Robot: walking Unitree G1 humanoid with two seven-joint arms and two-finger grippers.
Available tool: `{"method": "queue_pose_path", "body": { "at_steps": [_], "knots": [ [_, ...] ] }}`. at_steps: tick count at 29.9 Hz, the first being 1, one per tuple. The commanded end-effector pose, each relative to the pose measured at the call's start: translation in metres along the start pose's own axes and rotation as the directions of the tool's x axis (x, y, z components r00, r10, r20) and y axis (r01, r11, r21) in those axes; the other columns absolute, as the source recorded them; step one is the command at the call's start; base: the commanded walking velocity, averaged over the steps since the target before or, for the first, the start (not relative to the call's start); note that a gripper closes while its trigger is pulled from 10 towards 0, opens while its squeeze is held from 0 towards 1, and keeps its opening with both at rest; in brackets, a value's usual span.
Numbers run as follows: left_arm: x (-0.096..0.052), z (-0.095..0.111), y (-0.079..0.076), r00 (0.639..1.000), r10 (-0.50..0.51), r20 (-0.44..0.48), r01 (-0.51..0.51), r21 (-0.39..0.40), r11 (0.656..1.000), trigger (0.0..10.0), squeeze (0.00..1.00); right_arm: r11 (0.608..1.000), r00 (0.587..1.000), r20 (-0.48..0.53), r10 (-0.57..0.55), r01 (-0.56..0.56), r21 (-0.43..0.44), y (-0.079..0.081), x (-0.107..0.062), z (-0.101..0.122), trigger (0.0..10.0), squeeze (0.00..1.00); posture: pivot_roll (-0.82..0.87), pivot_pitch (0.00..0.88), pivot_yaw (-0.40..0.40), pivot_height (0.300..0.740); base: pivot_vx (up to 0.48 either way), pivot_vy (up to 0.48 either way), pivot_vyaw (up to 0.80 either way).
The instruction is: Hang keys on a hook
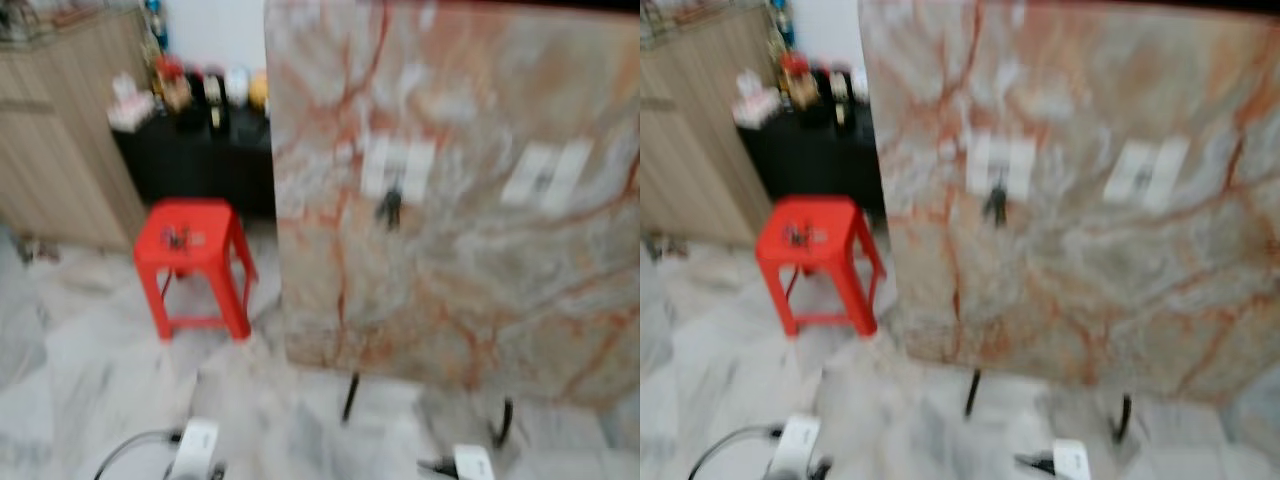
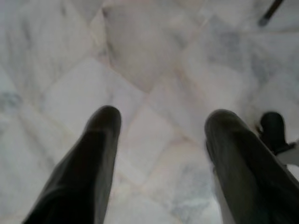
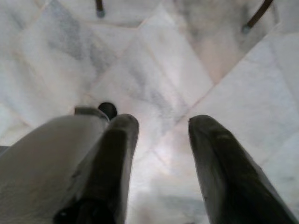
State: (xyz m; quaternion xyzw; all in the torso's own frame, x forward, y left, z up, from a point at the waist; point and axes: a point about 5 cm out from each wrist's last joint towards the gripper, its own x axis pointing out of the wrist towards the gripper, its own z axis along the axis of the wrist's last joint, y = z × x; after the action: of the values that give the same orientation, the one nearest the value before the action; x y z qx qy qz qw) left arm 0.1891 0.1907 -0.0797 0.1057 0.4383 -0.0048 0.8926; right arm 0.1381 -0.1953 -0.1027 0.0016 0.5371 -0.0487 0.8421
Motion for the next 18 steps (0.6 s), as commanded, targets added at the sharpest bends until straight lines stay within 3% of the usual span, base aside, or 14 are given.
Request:
{"method": "queue_pose_path", "body": {
  "at_steps": [1, 18],
  "knots": [
    [-0.0031, -0.0146, 0.0079, 0.999, 0.015, -0.046, -0.015, 0.007, 1.0, 10.0, 0.0, 1.0, 1.0, 0.014, 0.013, -0.013, 0.014, 0.0066, 0.0005, 0.0025, 10.0, 0.0, -0.09, 0.0, -0.001, 0.74, 0.0, 0.48, 0.0],
    [-0.0051, -0.0227, 0.0059, 0.998, 0.02, -0.065, -0.022, -0.029, 0.999, 10.0, 0.0, 0.999, 0.999, 0.03, 0.011, -0.012, 0.04, 0.0067, 0.0006, 0.0054, 10.0, 0.0, -0.07, 0.0, -0.028, 0.74, 0.0, 0.48, 0.0]
  ]
}}
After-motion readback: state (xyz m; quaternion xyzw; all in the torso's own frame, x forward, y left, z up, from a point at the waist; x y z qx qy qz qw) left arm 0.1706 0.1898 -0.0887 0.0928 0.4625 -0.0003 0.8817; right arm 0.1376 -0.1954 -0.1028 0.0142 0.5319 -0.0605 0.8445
